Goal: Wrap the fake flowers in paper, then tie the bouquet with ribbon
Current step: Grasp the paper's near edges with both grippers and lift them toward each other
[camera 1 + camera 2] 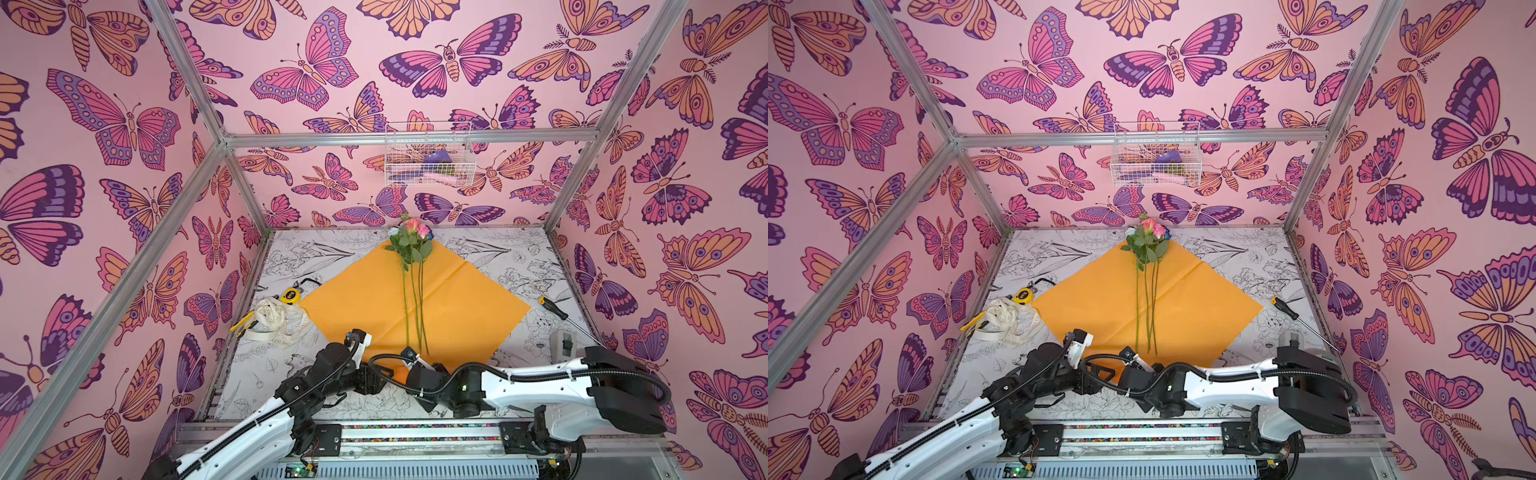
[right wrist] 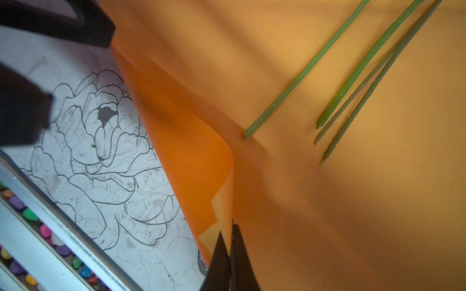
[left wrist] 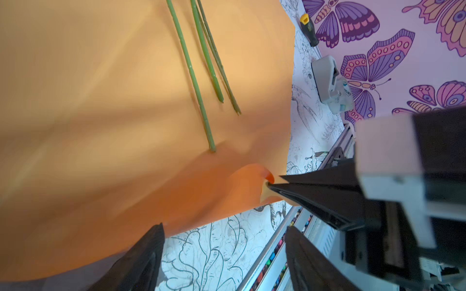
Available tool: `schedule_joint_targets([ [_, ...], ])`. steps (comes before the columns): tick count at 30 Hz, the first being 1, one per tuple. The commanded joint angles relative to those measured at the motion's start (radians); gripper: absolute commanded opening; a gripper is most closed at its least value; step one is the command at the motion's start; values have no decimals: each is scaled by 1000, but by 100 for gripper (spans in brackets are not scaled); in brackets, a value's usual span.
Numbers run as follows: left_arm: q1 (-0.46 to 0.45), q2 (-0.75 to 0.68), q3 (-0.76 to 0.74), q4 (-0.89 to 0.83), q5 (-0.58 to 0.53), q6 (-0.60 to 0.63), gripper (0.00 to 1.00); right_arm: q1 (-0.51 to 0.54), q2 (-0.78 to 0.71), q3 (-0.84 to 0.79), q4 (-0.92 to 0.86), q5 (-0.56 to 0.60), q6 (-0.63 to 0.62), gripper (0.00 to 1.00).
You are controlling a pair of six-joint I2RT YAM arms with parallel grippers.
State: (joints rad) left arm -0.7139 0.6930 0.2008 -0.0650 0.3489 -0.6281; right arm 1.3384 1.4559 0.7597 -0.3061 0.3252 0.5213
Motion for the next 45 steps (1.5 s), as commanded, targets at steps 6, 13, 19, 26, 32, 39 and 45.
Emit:
schedule_joint_targets([
  [6, -2, 183, 67, 168, 85, 225, 85, -121, -88, -44, 92, -247, -89, 1],
  [13, -1, 303, 172, 166, 80, 427, 89, -155, -60, -9, 73, -323, -136, 1],
  [19, 1, 413, 193, 158, 174, 502, 90, -200, -51, 14, 60, -386, -179, 1],
  [26, 32, 525, 213, 188, 221, 507, 88, -268, -55, 11, 81, -498, -208, 1],
  [32, 60, 555, 223, 202, 232, 489, 82, -307, -61, 7, 71, -537, -223, 2],
  [39, 79, 612, 223, 208, 275, 468, 71, -333, -56, 24, 57, -566, -239, 5],
  [45, 80, 662, 220, 245, 314, 412, 49, -347, -42, 35, 64, -587, -241, 6],
])
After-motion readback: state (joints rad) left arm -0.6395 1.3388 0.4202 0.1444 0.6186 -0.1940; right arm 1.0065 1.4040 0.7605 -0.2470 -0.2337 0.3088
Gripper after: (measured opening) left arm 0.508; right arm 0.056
